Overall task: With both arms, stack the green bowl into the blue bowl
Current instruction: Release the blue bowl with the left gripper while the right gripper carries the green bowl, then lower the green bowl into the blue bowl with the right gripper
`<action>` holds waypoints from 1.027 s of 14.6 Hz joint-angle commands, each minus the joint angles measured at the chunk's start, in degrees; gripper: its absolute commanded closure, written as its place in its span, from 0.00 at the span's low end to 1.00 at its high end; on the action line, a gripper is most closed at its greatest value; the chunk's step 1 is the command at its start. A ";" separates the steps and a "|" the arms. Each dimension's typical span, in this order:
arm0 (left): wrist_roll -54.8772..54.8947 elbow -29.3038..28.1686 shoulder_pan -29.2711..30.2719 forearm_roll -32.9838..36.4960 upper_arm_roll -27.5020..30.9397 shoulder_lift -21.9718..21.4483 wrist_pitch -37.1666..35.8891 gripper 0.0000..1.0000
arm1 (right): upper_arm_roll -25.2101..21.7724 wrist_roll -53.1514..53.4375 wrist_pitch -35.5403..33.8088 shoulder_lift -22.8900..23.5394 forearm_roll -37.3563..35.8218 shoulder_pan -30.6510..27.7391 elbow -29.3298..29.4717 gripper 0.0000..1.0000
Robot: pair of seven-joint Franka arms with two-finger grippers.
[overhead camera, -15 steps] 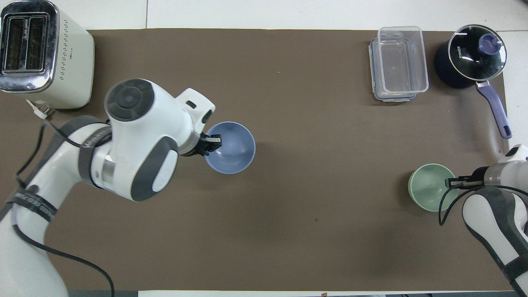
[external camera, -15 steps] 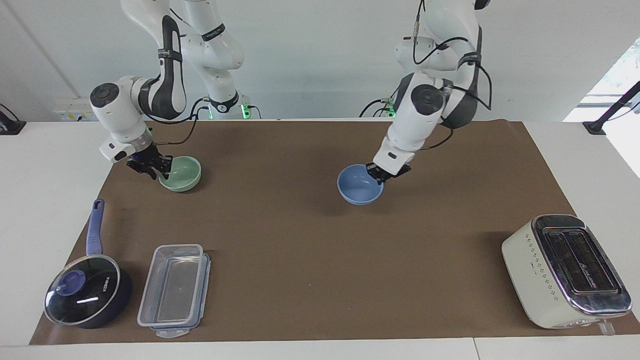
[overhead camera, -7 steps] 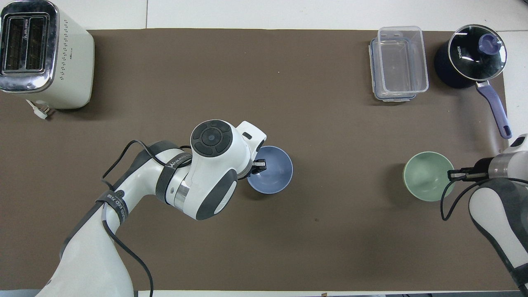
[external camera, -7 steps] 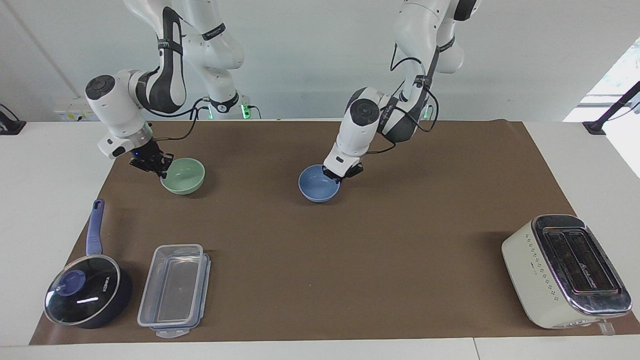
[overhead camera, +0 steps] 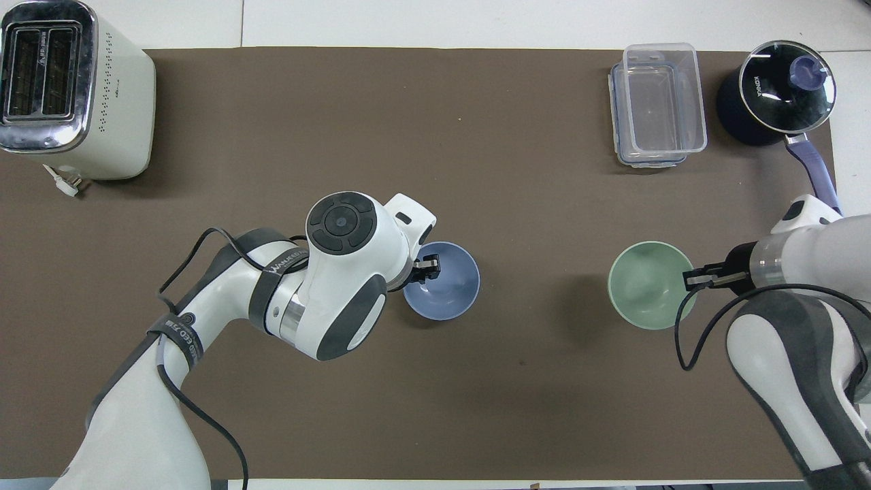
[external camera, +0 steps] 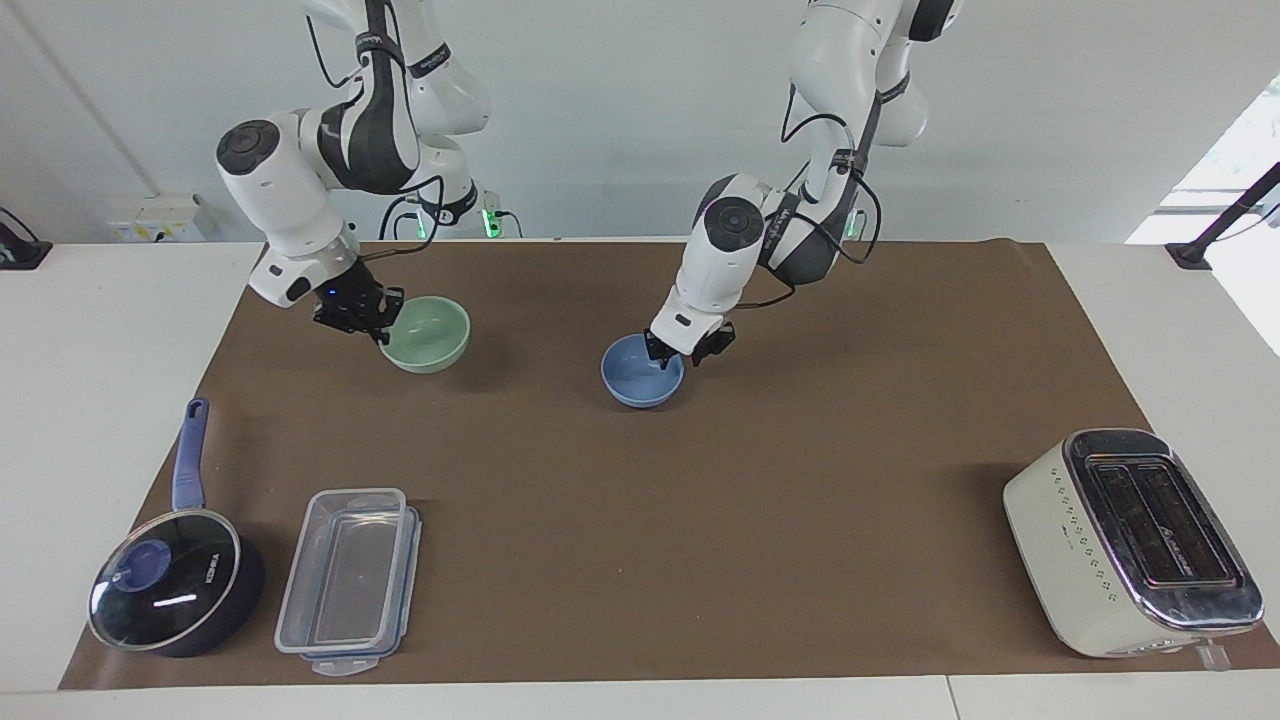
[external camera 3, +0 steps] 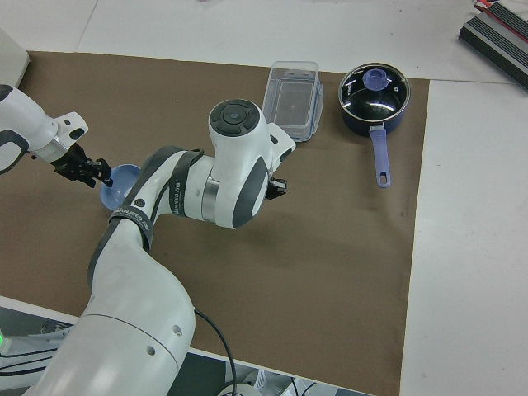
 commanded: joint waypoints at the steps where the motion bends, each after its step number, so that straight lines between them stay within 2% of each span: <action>1: 3.08 3.62 5.61 -1.04 0.74 -3.74 -8.30 0.00 | -0.13 5.73 1.95 -0.61 1.71 6.55 -0.16 1.00; 4: 12.90 12.49 15.01 1.40 0.83 -3.66 -20.60 0.00 | -0.13 15.85 7.38 0.70 1.71 15.42 -0.16 1.00; 6: 19.23 13.66 20.90 4.66 0.83 -5.31 -24.49 0.00 | -0.13 22.52 12.22 3.07 1.71 21.14 -0.16 1.00; 9: 31.08 13.48 29.17 4.93 0.92 -9.79 -28.44 0.00 | -0.13 25.89 19.87 7.81 1.71 27.04 0.54 1.00; 12: 36.22 14.44 32.26 6.60 0.92 -12.62 -33.27 0.00 | -0.13 27.47 21.30 11.86 1.71 29.60 4.66 1.00; 15: 36.49 20.67 32.27 8.10 0.83 -12.45 -40.13 0.00 | -0.04 28.00 21.12 12.14 1.80 29.78 5.21 1.00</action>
